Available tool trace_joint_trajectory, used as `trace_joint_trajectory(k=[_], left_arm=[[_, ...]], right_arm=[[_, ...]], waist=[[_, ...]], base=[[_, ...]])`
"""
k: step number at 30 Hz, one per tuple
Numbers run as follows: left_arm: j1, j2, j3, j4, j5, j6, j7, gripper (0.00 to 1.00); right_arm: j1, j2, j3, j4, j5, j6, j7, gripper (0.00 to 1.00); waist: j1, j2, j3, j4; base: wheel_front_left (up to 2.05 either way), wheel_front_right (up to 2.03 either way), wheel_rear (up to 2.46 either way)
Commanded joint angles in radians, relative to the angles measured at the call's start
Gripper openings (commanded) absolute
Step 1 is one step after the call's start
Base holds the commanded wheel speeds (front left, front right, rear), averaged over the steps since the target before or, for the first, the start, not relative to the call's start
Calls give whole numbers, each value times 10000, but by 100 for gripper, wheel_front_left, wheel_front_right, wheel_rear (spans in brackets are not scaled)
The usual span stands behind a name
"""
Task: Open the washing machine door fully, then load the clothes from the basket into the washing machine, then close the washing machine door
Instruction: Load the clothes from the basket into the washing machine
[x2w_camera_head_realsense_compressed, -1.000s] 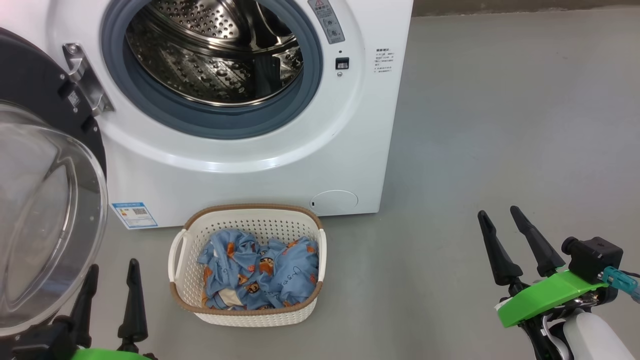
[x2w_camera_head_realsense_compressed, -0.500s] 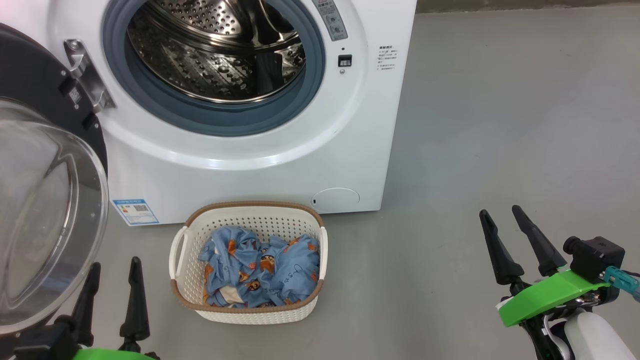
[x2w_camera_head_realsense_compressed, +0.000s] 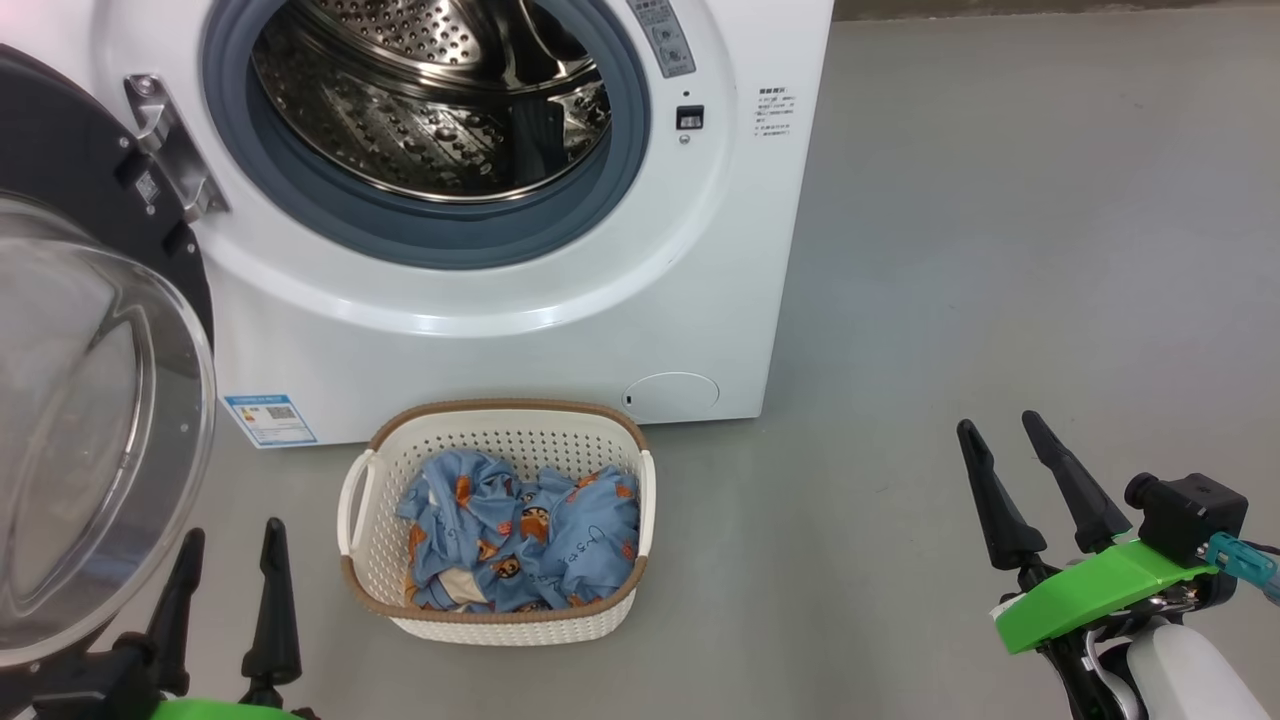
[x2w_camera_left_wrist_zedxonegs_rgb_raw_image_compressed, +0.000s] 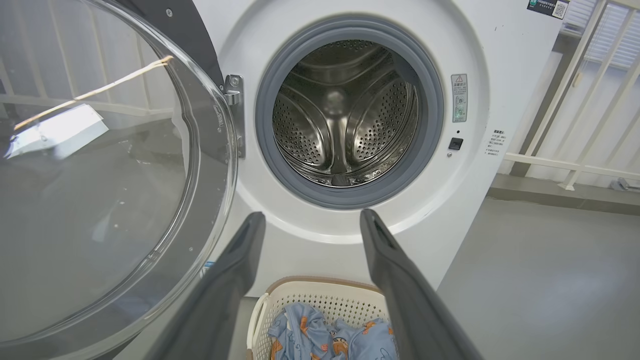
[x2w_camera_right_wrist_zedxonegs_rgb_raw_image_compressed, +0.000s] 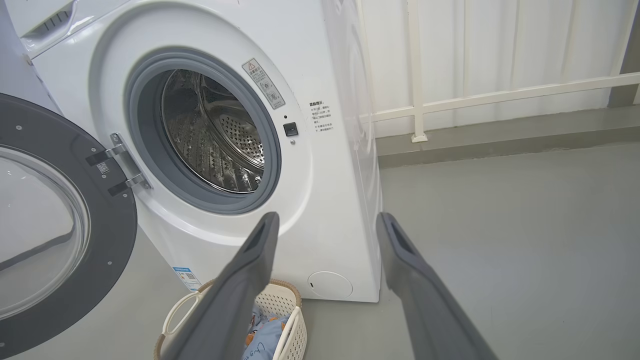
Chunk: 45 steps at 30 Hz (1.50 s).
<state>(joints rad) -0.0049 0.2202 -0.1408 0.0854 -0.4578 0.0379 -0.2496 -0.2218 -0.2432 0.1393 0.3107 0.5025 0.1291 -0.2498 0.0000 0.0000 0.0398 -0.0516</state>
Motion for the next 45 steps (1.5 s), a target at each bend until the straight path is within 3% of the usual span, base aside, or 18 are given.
trace_joint_trajectory(k=[1, 16, 45], left_arm=[[-378, 186, 392, -174, 133, -67, -122, 100], [-419, 200, 305, -28, 171, -68, -122, 100], [-600, 292, 185, -55, 51, 61, -90, 100]], right_arm=[[-33, -50, 158, -231, -71, 16, -120, 100], [-30, -30, 185, -248, -74, 16, -120, 100], [-83, 70, 66, -305, -47, 16, -120, 100]], waist=[[0, 0, 1, 8], [0, 0, 27, 50], [0, 0, 360, 161]], base=[[0, 0, 0], [12, -12, 0], [90, -90, 0]])
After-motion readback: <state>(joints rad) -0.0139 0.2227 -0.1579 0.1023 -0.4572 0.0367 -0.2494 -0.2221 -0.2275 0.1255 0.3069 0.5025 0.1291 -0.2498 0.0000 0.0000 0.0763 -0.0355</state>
